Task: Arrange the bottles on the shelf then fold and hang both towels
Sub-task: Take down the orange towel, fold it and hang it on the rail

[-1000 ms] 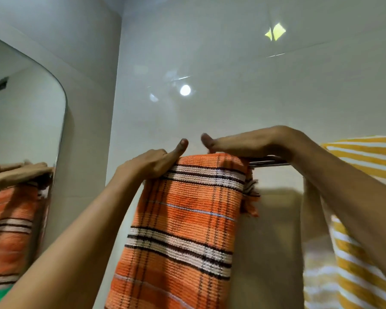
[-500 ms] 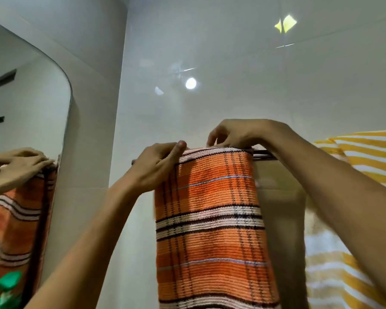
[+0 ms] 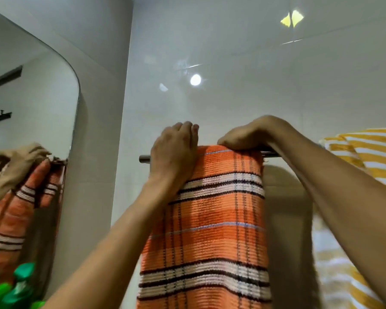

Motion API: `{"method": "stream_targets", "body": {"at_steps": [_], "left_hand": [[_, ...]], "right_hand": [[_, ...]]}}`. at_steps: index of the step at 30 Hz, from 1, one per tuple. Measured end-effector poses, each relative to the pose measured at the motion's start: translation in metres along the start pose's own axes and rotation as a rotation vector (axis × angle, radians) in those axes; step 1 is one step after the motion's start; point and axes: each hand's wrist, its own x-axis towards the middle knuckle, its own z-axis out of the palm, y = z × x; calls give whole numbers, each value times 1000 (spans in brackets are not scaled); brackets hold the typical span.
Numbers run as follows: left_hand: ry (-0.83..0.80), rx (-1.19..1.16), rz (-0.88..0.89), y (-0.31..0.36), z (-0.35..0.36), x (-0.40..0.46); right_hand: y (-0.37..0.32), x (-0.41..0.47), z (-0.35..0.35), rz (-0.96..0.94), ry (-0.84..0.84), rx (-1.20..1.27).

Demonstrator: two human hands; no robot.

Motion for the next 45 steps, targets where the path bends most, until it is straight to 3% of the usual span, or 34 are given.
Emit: {"method": "stream_targets", "body": {"at_steps": [2, 5, 7, 9, 11, 13, 16, 18, 23, 26, 28, 30, 32, 35, 37, 39, 42, 45], "left_hand": [[51, -34, 4, 11, 1, -26], [-97, -44, 17, 11, 2, -45], [-164, -25, 52, 3, 2, -37], [-171, -26, 99, -5, 5, -23], [-232, -48, 89, -10, 7, -8], [-333, -2, 15, -11, 10, 8], [-532, 59, -75, -11, 13, 28], [-573, 17, -118, -10, 10, 33], [64, -54, -84, -1, 5, -6], [84, -67, 1, 1, 8, -27], [35, -40, 63, -3, 8, -25], [-69, -33, 78, -8, 6, -15], [-213, 45, 30, -15, 8, 2], [-503, 89, -89, -21, 9, 28], [-600, 25, -154, -20, 9, 35], [-399, 62, -182, -13, 7, 32], [113, 213, -200, 7, 1, 9], [168, 80, -165, 18, 4, -21]], "right_hand": [[4, 6, -6, 34, -73, -16], [2, 5, -4, 63, -22, 42], [-4, -7, 7, -3, 289, -73], [-15, -30, 26, -102, 744, -291], [-29, -59, 50, -163, 848, -375], [-36, -69, 71, -168, 772, -422], [-36, -62, 78, -112, 800, -501], [-34, -52, 65, -86, 762, -474], [-27, -20, 24, -41, 311, -227], [-24, -15, 14, 30, 158, -27], [-30, -18, 19, 6, 226, -181], [-38, -27, 35, -64, 597, -456], [-48, -40, 58, -135, 885, -525], [-49, -43, 82, -176, 870, -522], [-45, -43, 79, -158, 862, -450], [-43, -36, 64, -124, 799, -376], [-43, -17, 36, -52, 415, -200], [-41, -12, 19, -4, 157, 5]]}}
